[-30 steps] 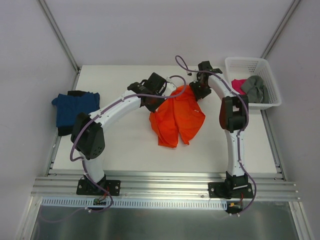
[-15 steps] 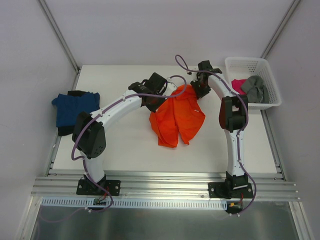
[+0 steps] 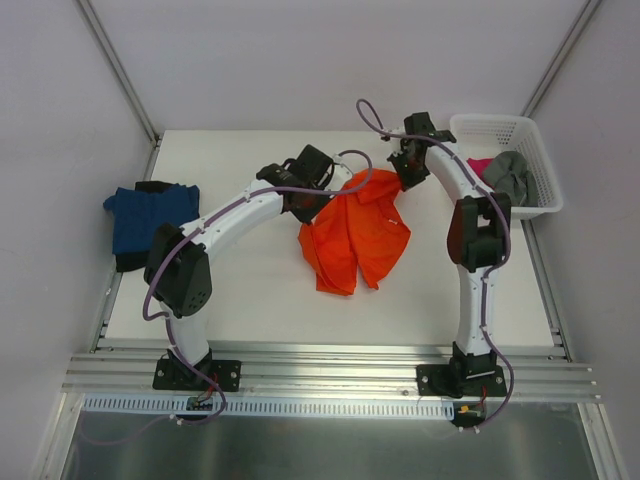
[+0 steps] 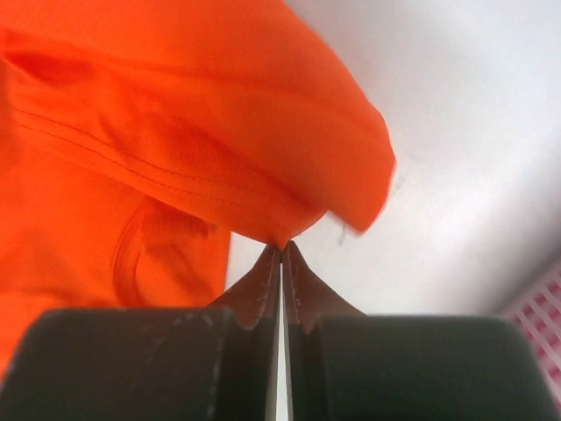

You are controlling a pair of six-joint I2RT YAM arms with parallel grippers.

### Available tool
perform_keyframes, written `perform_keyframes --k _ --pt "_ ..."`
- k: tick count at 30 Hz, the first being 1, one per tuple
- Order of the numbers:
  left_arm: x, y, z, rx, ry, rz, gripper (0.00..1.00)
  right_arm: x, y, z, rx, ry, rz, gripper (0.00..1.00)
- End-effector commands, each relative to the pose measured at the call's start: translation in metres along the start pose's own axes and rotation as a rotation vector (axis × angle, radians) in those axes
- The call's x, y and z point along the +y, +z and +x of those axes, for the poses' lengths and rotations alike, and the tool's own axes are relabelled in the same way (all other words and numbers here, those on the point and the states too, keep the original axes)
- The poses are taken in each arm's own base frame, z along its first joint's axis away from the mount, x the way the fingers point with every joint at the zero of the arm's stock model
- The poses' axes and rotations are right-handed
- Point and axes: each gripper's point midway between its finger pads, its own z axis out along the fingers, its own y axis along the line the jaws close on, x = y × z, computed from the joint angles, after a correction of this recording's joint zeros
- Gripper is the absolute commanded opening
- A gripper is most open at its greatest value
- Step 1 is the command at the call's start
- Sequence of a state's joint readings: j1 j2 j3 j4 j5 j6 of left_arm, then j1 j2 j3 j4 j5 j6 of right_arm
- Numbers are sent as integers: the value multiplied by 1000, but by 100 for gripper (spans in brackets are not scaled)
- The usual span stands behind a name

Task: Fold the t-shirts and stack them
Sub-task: Flatten the tshirt out

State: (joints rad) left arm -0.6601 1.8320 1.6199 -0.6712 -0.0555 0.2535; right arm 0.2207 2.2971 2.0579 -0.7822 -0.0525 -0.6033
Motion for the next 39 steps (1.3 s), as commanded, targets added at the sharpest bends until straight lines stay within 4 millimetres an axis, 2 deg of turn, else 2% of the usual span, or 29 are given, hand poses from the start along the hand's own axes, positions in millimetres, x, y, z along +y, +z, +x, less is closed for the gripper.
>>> perform_keyframes --k 1,2,4,9,10,11,12,13,15,16,19,20,22,23,25,26,27,28,29,31,32,33,34,37,38,39 --pt "22 -12 -10 -37 -15 -54 0 -13 -93 -27 -149 2 73 0" --pt "27 -14 -12 -45 -16 -65 0 -14 -108 -28 -171 1 84 1" --pt "40 -19 -17 -60 -12 -96 0 -16 -125 -31 -200 -1 103 1" --pt "98 -36 -32 -119 -35 -222 0 -24 -182 -50 -322 -24 169 1" --pt "113 -47 -43 -154 -33 -257 0 -25 -190 -54 -344 -26 177 1" --pt "124 -51 -47 -163 -37 -285 0 -26 -198 -58 -364 -26 186 1" --pt "145 -58 -49 -181 -55 -324 0 -28 -214 -65 -404 -25 197 1" --pt "159 -72 -62 -222 -38 -362 0 -29 -224 -68 -427 -23 202 1" --pt "188 -91 -72 -270 -49 -434 0 -32 -242 -77 -472 -35 224 1" --pt "201 -110 -85 -313 -26 -473 0 -33 -252 -80 -495 -37 236 0" --pt "222 -141 -103 -382 44 -547 0 -42 -273 -80 -525 -44 306 1" --pt "224 -154 -107 -406 65 -567 0 -42 -287 -79 -546 -46 324 0" --pt "229 -166 -108 -429 107 -601 0 -46 -300 -74 -551 -58 366 1" --pt "229 -184 -108 -459 116 -622 0 -47 -317 -71 -577 -57 391 1" --pt "226 -188 -104 -480 146 -618 0 -50 -333 -63 -584 -71 434 1" --pt "222 -205 -105 -512 160 -631 0 -50 -349 -57 -603 -72 456 1" --pt "219 -197 -96 -494 183 -623 0 -51 -356 -53 -608 -70 470 0" --pt "217 -201 -96 -510 196 -625 0 -53 -363 -49 -611 -62 491 1" --pt "215 -221 -99 -560 204 -656 0 -53 -372 -44 -623 -50 502 1" --pt "211 -225 -94 -570 205 -659 0 -52 -401 -35 -674 -21 539 1" --pt "209 -244 -94 -606 194 -680 0 -50 -408 -31 -694 10 537 1" --pt "207 -248 -91 -622 162 -677 0 -45 -425 -24 -731 34 538 0" --pt "203 -268 -90 -662 143 -689 0 -41 -428 -19 -740 54 530 1" --pt "187 -293 -85 -749 71 -654 0 -27 -441 -1 -765 127 478 1" --pt "175 -317 -83 -810 82 -643 0 -22 -447 2 -779 136 465 1" --pt "167 -318 -78 -818 90 -628 0 -20 -452 6 -788 152 462 1"
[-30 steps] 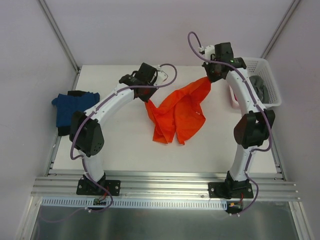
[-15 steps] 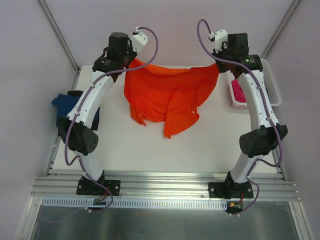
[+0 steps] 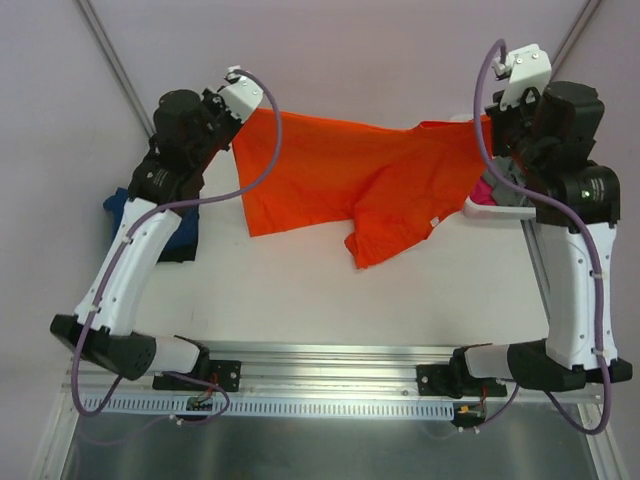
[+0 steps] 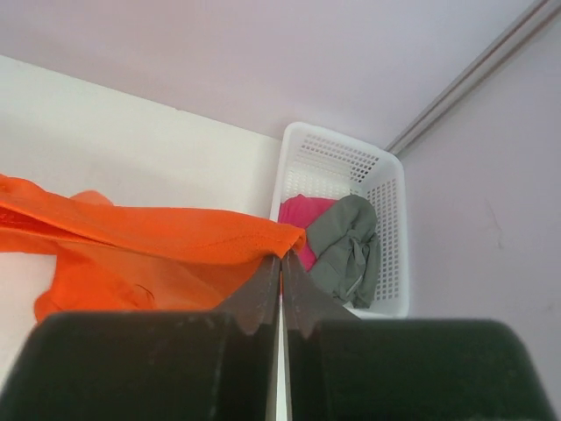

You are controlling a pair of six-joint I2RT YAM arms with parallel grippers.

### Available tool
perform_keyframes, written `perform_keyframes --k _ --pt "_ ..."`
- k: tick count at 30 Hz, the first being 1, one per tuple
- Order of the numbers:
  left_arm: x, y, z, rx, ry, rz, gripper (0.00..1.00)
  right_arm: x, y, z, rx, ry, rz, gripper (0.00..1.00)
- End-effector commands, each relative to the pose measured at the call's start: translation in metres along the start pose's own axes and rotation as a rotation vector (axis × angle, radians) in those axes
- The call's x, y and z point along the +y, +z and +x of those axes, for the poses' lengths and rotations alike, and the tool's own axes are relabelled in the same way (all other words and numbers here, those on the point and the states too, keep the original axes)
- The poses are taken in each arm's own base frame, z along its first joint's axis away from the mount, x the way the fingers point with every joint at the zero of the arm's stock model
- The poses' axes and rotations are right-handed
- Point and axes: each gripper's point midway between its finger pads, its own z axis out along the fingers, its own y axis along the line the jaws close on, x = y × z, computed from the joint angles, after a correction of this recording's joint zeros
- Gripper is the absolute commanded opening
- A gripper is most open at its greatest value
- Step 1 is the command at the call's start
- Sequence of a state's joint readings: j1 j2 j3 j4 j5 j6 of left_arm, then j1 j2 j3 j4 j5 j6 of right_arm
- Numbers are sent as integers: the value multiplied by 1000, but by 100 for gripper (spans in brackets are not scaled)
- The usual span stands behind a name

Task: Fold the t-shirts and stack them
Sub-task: Flatten the tshirt out

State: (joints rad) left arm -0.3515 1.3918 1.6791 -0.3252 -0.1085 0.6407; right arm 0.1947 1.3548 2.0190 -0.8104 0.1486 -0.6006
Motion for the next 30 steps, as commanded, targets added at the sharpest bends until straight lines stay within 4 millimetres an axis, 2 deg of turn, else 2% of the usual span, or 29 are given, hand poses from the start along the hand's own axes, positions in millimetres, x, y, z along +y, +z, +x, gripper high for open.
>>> perform_keyframes --k 1,2,4,5,7,8,10,11,14,17,21,25,29,30 --pt "20 -59 -45 -197 -75 -36 0 -6 -36 -3 -31 91 19 1" --pt "27 -81 -53 -237 -75 -56 0 -10 -43 -2 -38 87 25 1" --pt "29 -96 -53 -253 -79 -66 0 -15 -58 4 -37 90 37 1" --pt "35 -113 -58 -280 -82 -88 0 -24 -73 5 -52 102 64 1" --pt "39 -132 -60 -307 -75 -107 0 -22 -86 8 -72 107 48 1" --pt "40 -136 -60 -312 -75 -112 0 -23 -101 3 -106 114 48 0" --pt "43 -144 -60 -318 -72 -123 0 -22 -109 2 -115 138 41 1" --pt "42 -144 -59 -316 -69 -122 0 -29 -115 -1 -125 150 67 1" --pt "42 -142 -59 -312 -44 -118 0 -35 -116 -10 -153 164 83 1" --pt "38 -131 -55 -291 -57 -101 0 -34 -106 -21 -185 198 65 1" --pt "34 -118 -60 -292 -62 -73 0 -24 -82 -37 -203 221 -12 1" --pt "28 -94 -60 -265 -74 -45 0 -18 -40 -37 -173 240 -52 1" --pt "20 -82 -58 -258 -84 -10 0 -13 -16 -38 -146 261 -83 1" --pt "20 -83 -59 -260 -87 -12 0 -12 -17 -40 -151 264 -87 0"
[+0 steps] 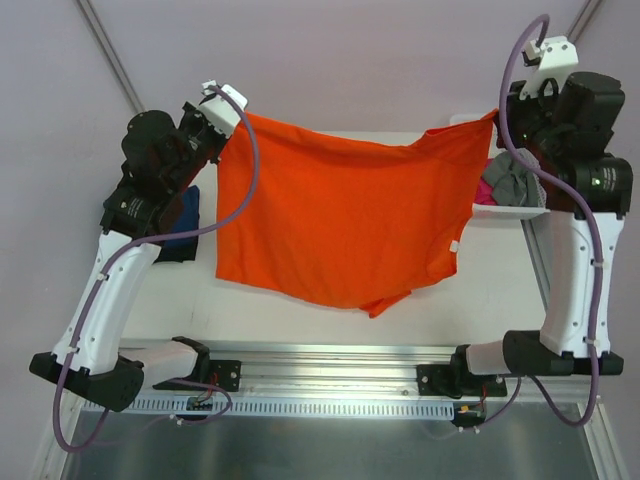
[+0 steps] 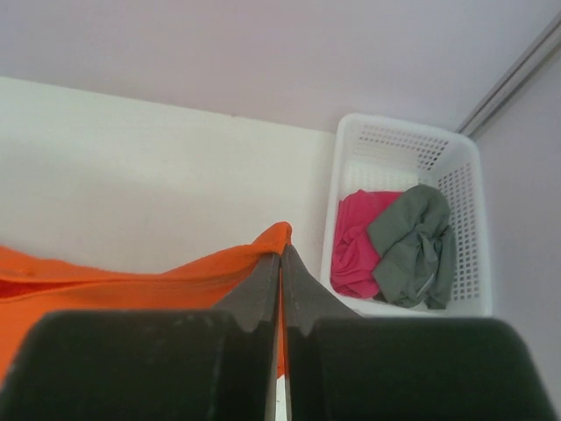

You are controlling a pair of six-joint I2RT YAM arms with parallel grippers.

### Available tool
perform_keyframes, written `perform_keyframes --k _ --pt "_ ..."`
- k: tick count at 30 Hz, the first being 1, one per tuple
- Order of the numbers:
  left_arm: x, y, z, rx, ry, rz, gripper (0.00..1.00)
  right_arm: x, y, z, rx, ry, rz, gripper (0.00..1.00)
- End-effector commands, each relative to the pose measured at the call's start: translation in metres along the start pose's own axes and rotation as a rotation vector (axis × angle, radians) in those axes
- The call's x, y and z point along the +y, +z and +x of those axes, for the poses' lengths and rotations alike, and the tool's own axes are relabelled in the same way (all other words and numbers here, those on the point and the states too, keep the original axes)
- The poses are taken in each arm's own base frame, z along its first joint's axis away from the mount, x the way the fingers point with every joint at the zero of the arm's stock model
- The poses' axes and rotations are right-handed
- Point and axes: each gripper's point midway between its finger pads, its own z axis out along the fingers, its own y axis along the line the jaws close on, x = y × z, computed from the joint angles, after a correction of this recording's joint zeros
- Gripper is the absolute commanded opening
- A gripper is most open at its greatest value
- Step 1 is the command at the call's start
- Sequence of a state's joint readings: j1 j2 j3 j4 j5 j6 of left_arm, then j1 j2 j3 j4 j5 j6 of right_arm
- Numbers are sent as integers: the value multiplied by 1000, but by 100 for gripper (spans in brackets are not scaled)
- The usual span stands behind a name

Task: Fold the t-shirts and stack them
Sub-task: Flatten the tshirt out

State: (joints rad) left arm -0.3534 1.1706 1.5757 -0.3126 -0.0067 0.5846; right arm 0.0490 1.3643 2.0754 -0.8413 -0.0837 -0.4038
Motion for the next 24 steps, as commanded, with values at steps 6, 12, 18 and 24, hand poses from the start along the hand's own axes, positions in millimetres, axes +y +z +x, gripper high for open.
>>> perform_keyframes --k 6,12,18,24 --pt "17 -25 -34 -109 -18 -47 0 -1 -35 -52 -180 6 9 1" --pt "12 -52 -32 -134 -12 -39 0 3 -84 -47 -219 12 20 1" --pt "8 -86 -42 -198 -43 -24 0 0 -135 -27 -231 -8 65 1" --pt "17 -102 -46 -214 -37 -64 0 -5 -173 -27 -287 -16 123 1"
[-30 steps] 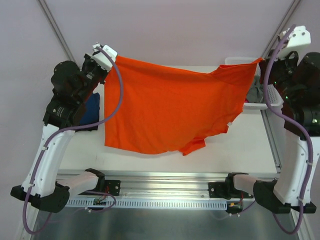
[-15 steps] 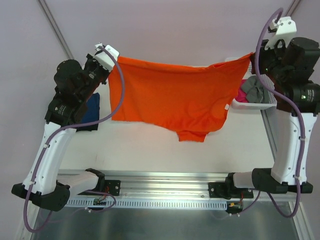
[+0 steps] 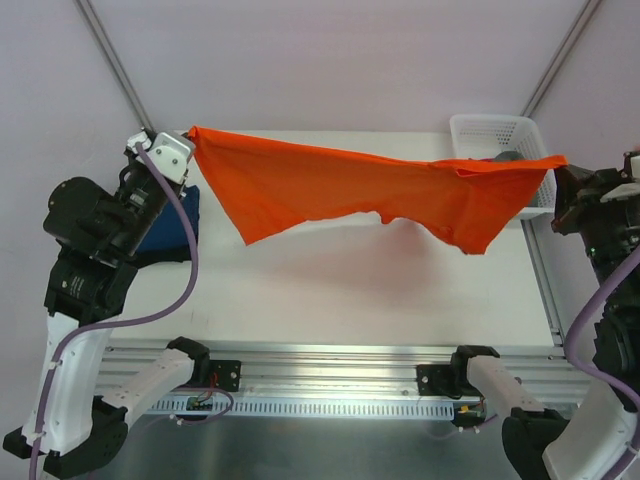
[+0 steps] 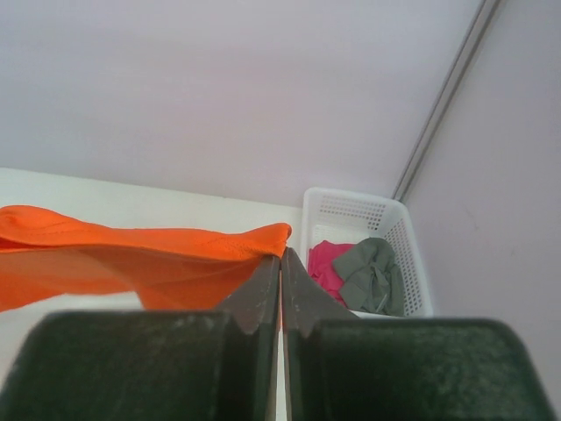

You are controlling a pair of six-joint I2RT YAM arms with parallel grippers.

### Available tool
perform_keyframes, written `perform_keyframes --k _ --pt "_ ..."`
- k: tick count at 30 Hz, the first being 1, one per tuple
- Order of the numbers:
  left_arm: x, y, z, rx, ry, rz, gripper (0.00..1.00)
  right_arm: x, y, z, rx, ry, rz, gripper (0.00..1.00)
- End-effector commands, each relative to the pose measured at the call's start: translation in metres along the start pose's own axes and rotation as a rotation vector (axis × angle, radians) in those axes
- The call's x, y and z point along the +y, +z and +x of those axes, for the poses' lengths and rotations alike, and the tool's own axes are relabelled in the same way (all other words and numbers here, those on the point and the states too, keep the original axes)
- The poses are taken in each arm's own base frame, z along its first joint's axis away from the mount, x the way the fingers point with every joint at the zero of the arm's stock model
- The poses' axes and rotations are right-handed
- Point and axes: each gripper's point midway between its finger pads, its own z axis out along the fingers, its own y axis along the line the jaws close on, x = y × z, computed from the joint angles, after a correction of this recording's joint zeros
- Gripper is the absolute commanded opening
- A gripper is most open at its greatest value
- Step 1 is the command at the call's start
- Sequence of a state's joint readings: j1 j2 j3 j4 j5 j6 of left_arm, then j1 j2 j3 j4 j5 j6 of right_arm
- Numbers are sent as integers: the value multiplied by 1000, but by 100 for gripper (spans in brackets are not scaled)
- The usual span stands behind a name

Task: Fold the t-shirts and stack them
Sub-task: Flatten the tshirt out

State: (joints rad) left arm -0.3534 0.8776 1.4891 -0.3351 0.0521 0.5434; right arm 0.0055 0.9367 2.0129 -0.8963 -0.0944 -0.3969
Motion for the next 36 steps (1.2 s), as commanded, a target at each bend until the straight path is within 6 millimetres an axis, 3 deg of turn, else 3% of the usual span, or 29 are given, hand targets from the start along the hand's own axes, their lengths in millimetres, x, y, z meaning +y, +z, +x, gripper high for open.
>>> perform_keyframes --k 1,4,7,12,13,14,16,17,18,19,20,21,22,24,29,31,32,33,34,35,36 --pt "7 -4 -8 -29 9 -26 0 -13 3 1 9 -9 68 1" --pt "10 -1 -10 -30 29 -30 0 -21 5 -11 -23 -27 103 1" --pt "9 11 -5 -15 54 -20 0 -28 22 -18 -43 -42 125 1" --pt "8 55 21 24 112 -45 0 -38 72 -25 -70 -93 131 1" --pt "8 63 27 29 130 -49 0 -39 95 -14 -36 -99 118 1" --pt "5 73 41 52 133 -49 0 -40 108 -18 -62 -103 116 0" --pt "5 103 58 68 118 -60 0 -41 150 6 -7 -88 91 1" --pt "6 113 64 77 113 -64 0 -41 166 10 -1 -85 80 1" --pt "7 134 82 105 108 -66 0 -41 176 7 -11 -80 72 1" --pt "9 144 87 115 102 -69 0 -43 206 27 37 -70 61 1" --pt "17 153 79 97 92 -88 0 -43 218 26 30 -68 50 0" --pt "18 170 96 126 89 -86 0 -43 228 26 30 -57 44 1" --pt "27 177 85 104 84 -107 0 -45 249 29 34 -49 39 0" --pt "30 195 98 124 83 -109 0 -44 264 34 47 -30 28 1" --pt "40 202 95 115 92 -125 0 -43 276 52 82 6 26 1" --pt "40 196 89 103 89 -122 0 -41 265 46 71 11 26 1" --pt "37 193 91 105 86 -115 0 -40 263 53 89 16 27 1" --pt "40 185 81 88 84 -122 0 -40 248 40 63 12 33 1" --pt "35 181 84 90 73 -108 0 -39 241 41 67 13 31 1" --pt "38 169 71 63 73 -115 0 -37 236 48 87 18 31 0" --pt "36 164 68 57 72 -110 0 -35 215 35 58 19 31 1"
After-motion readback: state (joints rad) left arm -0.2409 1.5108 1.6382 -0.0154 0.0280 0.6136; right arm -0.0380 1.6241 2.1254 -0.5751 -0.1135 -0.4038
